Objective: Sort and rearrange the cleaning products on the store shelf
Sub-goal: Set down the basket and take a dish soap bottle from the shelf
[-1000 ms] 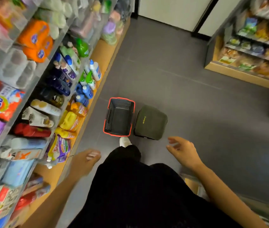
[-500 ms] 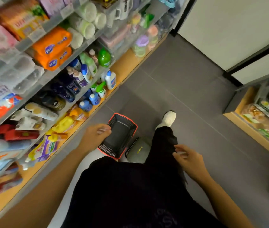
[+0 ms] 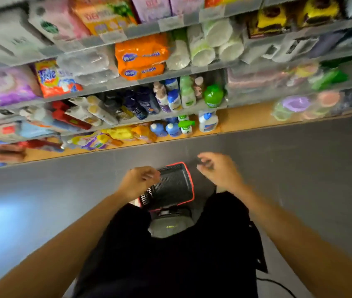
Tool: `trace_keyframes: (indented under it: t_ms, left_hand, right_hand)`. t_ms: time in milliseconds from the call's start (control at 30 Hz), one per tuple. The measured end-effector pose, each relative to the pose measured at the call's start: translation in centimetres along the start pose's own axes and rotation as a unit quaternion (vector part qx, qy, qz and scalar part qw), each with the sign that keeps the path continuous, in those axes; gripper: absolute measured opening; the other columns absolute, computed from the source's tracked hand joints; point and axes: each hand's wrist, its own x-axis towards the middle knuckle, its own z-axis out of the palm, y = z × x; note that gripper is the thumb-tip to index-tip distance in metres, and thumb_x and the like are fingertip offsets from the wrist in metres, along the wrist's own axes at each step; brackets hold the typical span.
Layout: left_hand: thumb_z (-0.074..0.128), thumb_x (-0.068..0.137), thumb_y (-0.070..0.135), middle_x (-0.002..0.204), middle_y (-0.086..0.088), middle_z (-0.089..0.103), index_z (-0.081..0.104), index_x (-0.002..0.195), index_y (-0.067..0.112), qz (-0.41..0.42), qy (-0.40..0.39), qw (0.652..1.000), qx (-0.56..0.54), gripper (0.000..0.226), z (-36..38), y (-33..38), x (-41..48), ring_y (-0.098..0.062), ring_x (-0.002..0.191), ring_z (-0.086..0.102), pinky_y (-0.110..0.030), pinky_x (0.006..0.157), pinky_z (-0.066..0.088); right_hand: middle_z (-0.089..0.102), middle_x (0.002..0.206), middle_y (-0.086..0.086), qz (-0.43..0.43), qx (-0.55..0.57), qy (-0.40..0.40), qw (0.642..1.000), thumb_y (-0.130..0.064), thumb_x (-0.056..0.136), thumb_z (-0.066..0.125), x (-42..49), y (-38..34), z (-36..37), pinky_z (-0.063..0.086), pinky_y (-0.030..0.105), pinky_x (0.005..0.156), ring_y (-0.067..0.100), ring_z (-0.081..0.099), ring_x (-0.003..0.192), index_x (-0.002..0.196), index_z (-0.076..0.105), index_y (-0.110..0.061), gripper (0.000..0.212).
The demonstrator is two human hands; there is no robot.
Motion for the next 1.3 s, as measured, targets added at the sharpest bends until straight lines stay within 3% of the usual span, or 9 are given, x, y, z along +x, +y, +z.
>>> trace_keyframes:
  t_ms: [100, 367, 500, 633, 733, 867, 1033, 1200, 1300]
  left_hand:
    - [0.074, 0.090, 0.012, 0.086, 0.011, 0.073, 0.075, 0.093, 0.019, -0.015, 0.034, 0.999, -0.017, 0.008, 0.0, -1.8, 0.9, 0.010, 0.073, 0.064, -0.013, 0.078, 0.049]
    - [0.076, 0.089, 0.020, 0.084, 0.030, 0.070, 0.072, 0.092, 0.039, -0.044, 0.081, 0.994, -0.060, 0.019, 2.2, -15.3, 6.6, 0.010, 0.081, 0.066, -0.004, 0.075, 0.044]
    - [0.074, 0.090, 0.023, 0.089, 0.018, 0.074, 0.075, 0.097, 0.029, -0.038, 0.093, 0.992, -0.072, 0.009, 3.1, -24.3, 12.7, 0.000, 0.085, 0.070, -0.022, 0.083, 0.055]
    - [0.075, 0.090, 0.022, 0.092, 0.013, 0.075, 0.077, 0.100, 0.022, 0.001, 0.116, 0.993, -0.022, 0.011, 2.7, -31.2, 19.9, -0.002, 0.084, 0.069, -0.029, 0.082, 0.055]
    - [0.073, 0.091, 0.026, 0.094, 0.014, 0.074, 0.076, 0.102, 0.021, 0.037, 0.131, 0.990, 0.038, 0.013, 2.0, -34.1, 24.4, -0.005, 0.086, 0.069, -0.028, 0.082, 0.055]
    - [0.069, 0.092, 0.032, 0.100, 0.006, 0.075, 0.075, 0.103, 0.022, 0.088, 0.147, 0.977, 0.130, 0.016, 1.7, -35.2, 28.4, -0.012, 0.092, 0.070, -0.032, 0.081, 0.056]
    - [0.068, 0.090, 0.050, 0.105, 0.004, 0.075, 0.075, 0.105, 0.025, 0.096, 0.158, 0.963, 0.195, 0.030, 1.9, -35.5, 29.8, -0.016, 0.092, 0.067, -0.037, 0.082, 0.056]
    - [0.080, 0.072, 0.064, 0.121, 0.004, 0.063, 0.055, 0.130, 0.024, 0.116, 0.218, 0.961, 0.123, 0.075, 3.0, -35.2, 28.5, -0.018, 0.103, 0.063, -0.036, 0.088, 0.053]
    - [0.091, 0.065, 0.052, 0.143, -0.001, 0.054, 0.041, 0.149, 0.021, 0.201, 0.176, 0.964, 0.011, 0.102, 3.7, -33.5, 27.7, -0.019, 0.126, 0.056, -0.041, 0.106, 0.049]
  right_hand:
    - [0.070, 0.103, -0.002, -0.092, -0.030, -0.044, 0.994, -0.030, 0.086, 0.075, 7.6, -3.2, 1.1, 0.053, 0.031, 0.078, 0.013, 0.063, 0.081, 0.120, 0.069, -0.019, 0.036]
    - [0.073, 0.106, 0.003, -0.177, -0.100, -0.073, 0.976, -0.031, 0.079, 0.079, 24.2, -4.1, 14.8, 0.054, 0.036, 0.078, 0.023, 0.069, 0.087, 0.114, 0.071, -0.016, 0.038]
    - [0.067, 0.120, 0.007, -0.204, -0.129, -0.057, 0.969, -0.041, 0.081, 0.076, 32.3, -1.8, 23.6, 0.046, 0.028, 0.077, 0.025, 0.069, 0.092, 0.126, 0.066, -0.013, 0.054]
    - [0.048, 0.149, 0.009, -0.237, -0.160, -0.044, 0.957, -0.038, 0.086, 0.074, 38.9, 0.5, 31.1, 0.048, 0.047, 0.101, 0.031, 0.055, 0.127, 0.146, 0.048, -0.012, 0.070]
    - [0.046, 0.147, 0.012, -0.256, -0.204, 0.014, 0.945, -0.040, 0.091, 0.068, 42.1, 2.1, 34.9, 0.046, 0.051, 0.101, 0.036, 0.051, 0.129, 0.148, 0.045, -0.012, 0.067]
    - [0.050, 0.130, 0.012, -0.291, -0.225, 0.090, 0.925, -0.036, 0.094, 0.065, 44.2, 2.8, 36.8, 0.045, 0.046, 0.092, 0.042, 0.055, 0.113, 0.131, 0.059, -0.013, 0.044]
    - [0.050, 0.119, 0.012, -0.332, -0.241, 0.112, 0.905, -0.030, 0.096, 0.063, 42.3, 3.8, 36.2, 0.043, 0.047, 0.092, 0.040, 0.054, 0.108, 0.118, 0.065, -0.011, 0.029]
    - [0.052, 0.113, 0.011, -0.367, -0.204, 0.170, 0.891, -0.024, 0.096, 0.062, 35.8, 4.7, 33.2, 0.032, 0.032, 0.075, 0.030, 0.054, 0.104, 0.120, 0.063, -0.009, 0.029]
    - [0.055, 0.108, 0.008, -0.389, -0.180, 0.219, 0.876, -0.023, 0.097, 0.060, 32.1, 3.5, 30.5, 0.035, 0.030, 0.078, 0.024, 0.056, 0.098, 0.121, 0.065, -0.008, 0.029]
